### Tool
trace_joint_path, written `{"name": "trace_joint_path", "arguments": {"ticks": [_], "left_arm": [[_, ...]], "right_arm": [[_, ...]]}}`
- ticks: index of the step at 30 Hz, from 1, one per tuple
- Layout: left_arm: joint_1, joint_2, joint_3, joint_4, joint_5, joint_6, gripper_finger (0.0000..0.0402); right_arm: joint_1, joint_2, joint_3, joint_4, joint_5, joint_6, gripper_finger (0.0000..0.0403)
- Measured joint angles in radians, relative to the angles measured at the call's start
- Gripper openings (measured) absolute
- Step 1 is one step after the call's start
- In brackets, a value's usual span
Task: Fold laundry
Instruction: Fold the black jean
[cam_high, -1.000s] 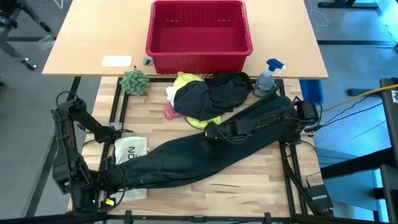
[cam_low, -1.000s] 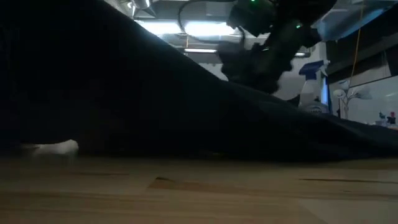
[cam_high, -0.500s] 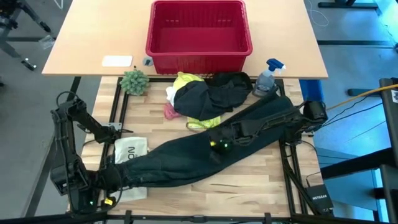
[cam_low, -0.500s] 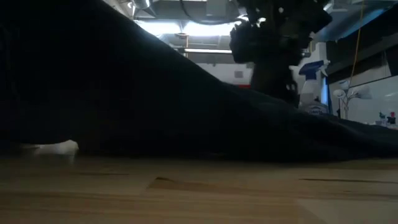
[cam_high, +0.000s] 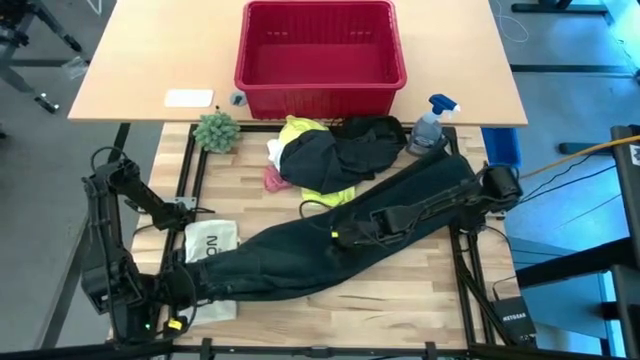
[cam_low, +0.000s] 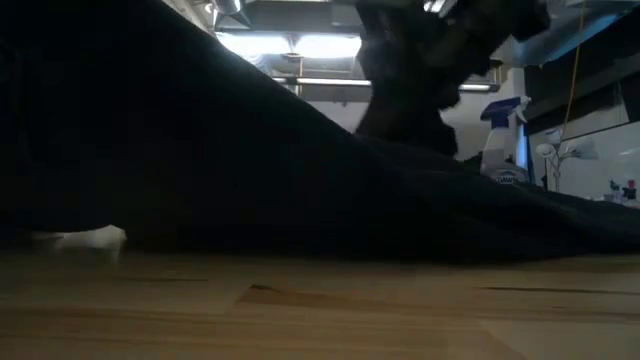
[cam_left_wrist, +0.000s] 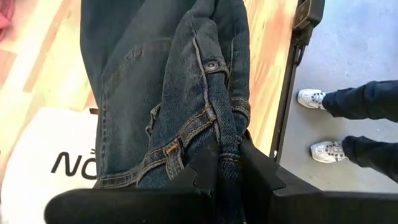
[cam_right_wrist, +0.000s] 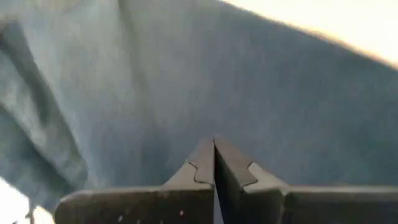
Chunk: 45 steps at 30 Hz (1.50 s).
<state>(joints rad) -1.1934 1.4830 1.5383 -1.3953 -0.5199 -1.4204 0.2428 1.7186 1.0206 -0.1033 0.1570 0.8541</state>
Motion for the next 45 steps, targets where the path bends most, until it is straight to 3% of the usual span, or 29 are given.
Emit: {"name": "trace_joint_path", "arguments": {"ticks": [4,10,16,22,26,31,37,45], "left_arm": [[0.000,0.000,0.000,-0.004,0.032,0.012,0.0031],[0.003,0.000,0.000,-0.019,0.036,0.041,0.0031],[-0.002,-0.003,0.020,-0.052,0.066,0.041,0.0031],[-0.018,-0.004,0.088,-0.065,0.075,0.072,0.0031],[-0.007,-0.005,0.082,-0.061,0.073,0.120,0.0031],[0.009,-0.005,0.032,-0.058,0.050,0.096,0.0031],[0.071,-0.005,0.004,-0.060,-0.027,0.127,0.0031],[0.173,-0.005,0.004,-0.017,-0.073,0.264,0.0031]], "right_arm": [[-0.011,-0.016,0.031,-0.001,0.053,-0.056,0.0000],[-0.014,-0.017,0.079,-0.009,-0.023,-0.144,0.0000],[-0.021,-0.017,0.085,-0.154,-0.033,-0.152,0.0000],[-0.028,-0.017,0.085,-0.269,-0.161,-0.129,0.0000],[-0.027,-0.018,0.094,-0.176,-0.128,-0.134,0.0000],[-0.027,-0.022,0.159,0.091,-0.068,-0.276,0.0003],[-0.021,-0.020,0.319,0.159,-0.081,-0.516,0.0068],[-0.021,0.028,0.486,0.131,-0.073,-0.650,0.0180]]}}
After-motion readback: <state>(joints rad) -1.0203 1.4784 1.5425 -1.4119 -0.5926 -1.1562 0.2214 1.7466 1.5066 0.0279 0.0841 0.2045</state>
